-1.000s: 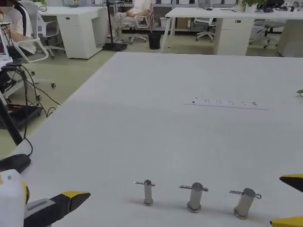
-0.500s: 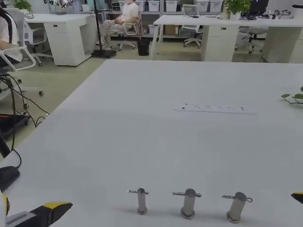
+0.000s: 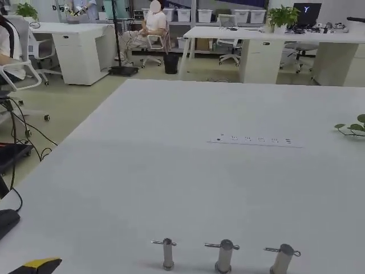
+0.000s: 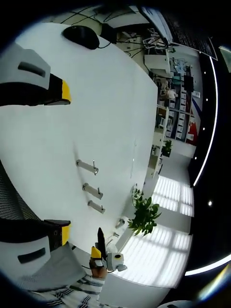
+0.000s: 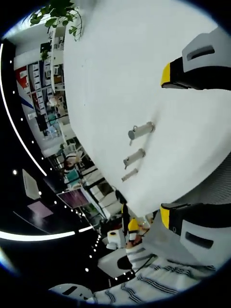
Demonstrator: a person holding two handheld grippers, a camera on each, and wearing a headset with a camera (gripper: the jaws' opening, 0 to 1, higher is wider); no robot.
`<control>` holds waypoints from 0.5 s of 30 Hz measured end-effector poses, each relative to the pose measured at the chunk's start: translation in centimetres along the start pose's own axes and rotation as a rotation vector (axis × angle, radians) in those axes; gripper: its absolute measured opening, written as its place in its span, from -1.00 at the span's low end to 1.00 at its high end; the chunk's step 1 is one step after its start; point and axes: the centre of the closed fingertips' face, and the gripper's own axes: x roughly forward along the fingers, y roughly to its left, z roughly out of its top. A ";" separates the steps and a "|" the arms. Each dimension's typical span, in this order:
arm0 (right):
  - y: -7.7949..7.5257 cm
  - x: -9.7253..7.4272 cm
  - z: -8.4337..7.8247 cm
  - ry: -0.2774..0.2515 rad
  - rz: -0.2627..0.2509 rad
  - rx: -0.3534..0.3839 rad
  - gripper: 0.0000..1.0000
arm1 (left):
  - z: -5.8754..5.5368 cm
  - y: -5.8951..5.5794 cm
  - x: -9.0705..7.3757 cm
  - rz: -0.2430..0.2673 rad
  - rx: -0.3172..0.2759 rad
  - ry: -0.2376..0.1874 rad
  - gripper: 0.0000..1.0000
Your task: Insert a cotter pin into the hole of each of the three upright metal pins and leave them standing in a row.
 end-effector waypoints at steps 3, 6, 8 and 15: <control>-0.1 -0.3 -0.6 0.024 -0.013 0.002 1.00 | -0.2 0.1 -0.3 0.006 -0.003 0.004 0.99; -0.3 -0.5 -1.0 0.044 -0.032 0.007 1.00 | -0.3 0.5 -0.7 0.024 -0.017 0.000 0.99; -0.5 -0.7 -1.1 0.050 -0.048 0.010 1.00 | -0.4 0.8 -0.8 0.034 -0.021 0.002 0.99; -1.1 -1.2 -1.3 0.073 -0.092 0.023 1.00 | -0.1 1.1 -0.7 0.037 -0.026 0.006 0.99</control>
